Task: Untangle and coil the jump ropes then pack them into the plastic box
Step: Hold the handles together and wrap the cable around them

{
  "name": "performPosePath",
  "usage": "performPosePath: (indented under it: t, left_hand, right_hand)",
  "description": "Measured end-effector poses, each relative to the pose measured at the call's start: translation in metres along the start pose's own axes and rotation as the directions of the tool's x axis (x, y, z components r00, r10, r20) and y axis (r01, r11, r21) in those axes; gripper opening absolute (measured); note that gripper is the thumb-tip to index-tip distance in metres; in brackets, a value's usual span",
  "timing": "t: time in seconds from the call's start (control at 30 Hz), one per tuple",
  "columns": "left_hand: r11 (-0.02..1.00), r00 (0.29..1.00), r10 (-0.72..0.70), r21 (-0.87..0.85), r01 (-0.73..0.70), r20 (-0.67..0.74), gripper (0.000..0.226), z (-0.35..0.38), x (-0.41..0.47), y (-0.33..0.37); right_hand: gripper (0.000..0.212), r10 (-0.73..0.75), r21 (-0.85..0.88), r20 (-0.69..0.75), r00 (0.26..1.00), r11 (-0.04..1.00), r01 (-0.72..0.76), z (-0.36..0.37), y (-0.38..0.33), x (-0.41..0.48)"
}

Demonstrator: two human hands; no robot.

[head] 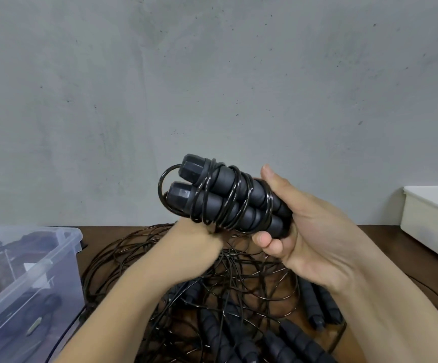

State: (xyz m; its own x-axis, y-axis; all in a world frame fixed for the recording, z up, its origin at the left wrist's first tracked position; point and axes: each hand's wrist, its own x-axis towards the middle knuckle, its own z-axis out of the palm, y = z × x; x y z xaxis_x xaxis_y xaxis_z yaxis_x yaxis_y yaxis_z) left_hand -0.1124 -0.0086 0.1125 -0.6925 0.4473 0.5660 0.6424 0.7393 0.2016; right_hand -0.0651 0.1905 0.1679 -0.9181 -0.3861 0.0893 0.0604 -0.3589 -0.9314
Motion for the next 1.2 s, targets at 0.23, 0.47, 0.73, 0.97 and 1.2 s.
performPosePath:
  t: [0.23, 0.47, 0.73, 0.97, 1.2]
  left_hand:
    - [0.643, 0.942, -0.227, -0.689, 0.336, 0.247, 0.042, -0.021, 0.002, 0.020]
    - [0.907, 0.937, -0.254, -0.278, 0.317, 0.241, 0.038, -0.004, 0.004, 0.006]
    - [0.956, 0.876, -0.263, -0.015, 0.294, 0.404, 0.037, 0.026, 0.003, 0.013]
    - [0.870, 0.902, -0.390, -0.247, 0.427, 0.186, 0.056, 0.005, 0.004, -0.027]
    - [0.868, 0.927, -0.365, -0.327, 0.373, 0.087, 0.013, -0.023, 0.002, -0.012]
  right_hand:
    - [0.036, -0.277, 0.089, -0.262, 0.924, 0.947, 0.309, -0.007, -0.016, -0.004]
    - [0.032, -0.245, 0.162, -0.315, 0.917, 0.938, 0.306, -0.021, -0.026, -0.005]
    - [0.030, -0.086, 0.254, -0.197, 0.977, 0.958, 0.135, -0.014, -0.017, -0.001]
    - [0.029, -0.206, 0.248, -0.391, 0.897, 0.915, 0.318, -0.030, -0.029, -0.001]
    - [0.025, -0.117, 0.268, -0.374, 0.920, 0.936, 0.229, -0.024, -0.027, 0.001]
